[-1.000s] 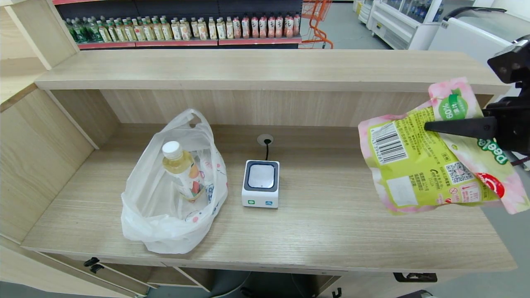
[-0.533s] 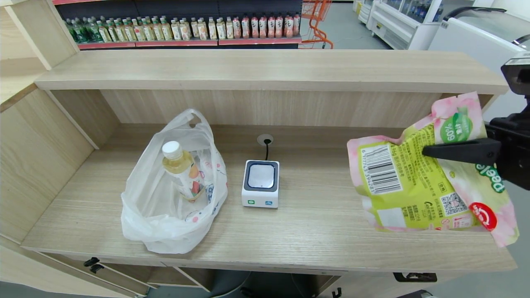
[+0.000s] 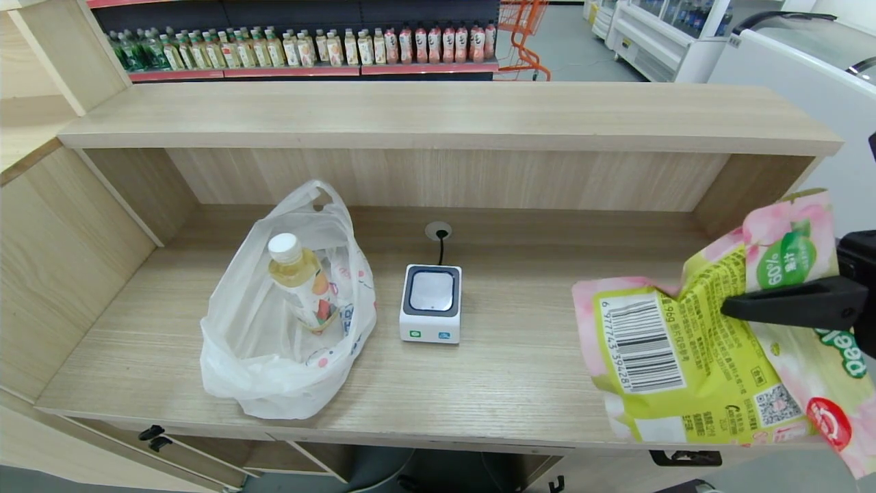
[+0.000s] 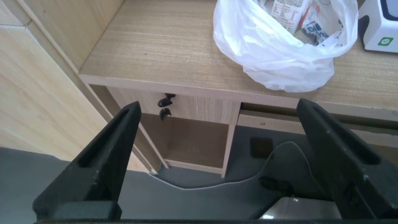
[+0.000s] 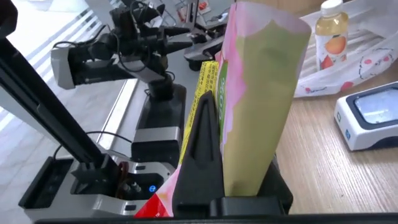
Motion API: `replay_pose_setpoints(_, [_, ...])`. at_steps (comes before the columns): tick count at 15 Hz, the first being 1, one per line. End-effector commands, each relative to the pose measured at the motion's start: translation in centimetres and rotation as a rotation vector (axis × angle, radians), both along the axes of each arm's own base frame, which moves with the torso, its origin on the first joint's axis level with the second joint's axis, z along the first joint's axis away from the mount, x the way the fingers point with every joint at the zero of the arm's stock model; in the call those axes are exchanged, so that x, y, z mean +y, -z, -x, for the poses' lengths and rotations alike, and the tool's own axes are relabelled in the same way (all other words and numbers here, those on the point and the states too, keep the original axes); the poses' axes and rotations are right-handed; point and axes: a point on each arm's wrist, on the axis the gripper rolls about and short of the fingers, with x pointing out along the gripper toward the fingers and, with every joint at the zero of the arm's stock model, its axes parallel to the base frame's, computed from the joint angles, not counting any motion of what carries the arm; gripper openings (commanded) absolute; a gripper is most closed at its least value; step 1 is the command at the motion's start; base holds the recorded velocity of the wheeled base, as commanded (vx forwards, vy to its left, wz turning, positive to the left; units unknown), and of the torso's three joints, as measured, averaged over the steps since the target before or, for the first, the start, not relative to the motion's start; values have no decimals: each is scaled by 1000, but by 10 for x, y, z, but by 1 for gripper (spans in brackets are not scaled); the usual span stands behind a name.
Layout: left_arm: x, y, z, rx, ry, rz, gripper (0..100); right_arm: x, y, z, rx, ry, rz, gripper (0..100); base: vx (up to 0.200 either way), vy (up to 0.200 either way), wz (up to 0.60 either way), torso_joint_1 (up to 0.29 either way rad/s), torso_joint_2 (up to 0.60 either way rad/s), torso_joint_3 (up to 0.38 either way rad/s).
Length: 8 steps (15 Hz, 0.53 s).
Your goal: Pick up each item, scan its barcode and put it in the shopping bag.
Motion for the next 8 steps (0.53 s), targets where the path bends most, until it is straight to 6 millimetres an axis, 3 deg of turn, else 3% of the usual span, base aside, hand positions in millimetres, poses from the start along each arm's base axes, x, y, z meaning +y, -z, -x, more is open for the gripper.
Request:
replay_pose_setpoints(1, [0, 0, 0, 0, 0, 0, 100, 0, 2, 6, -2, -3, 0, 0, 0, 0, 0, 0, 0, 0])
replay_pose_setpoints(8, [0, 0, 0, 0, 0, 0, 100, 1, 1, 8, -6, -8, 3, 0, 0, 0, 0, 0, 0, 0])
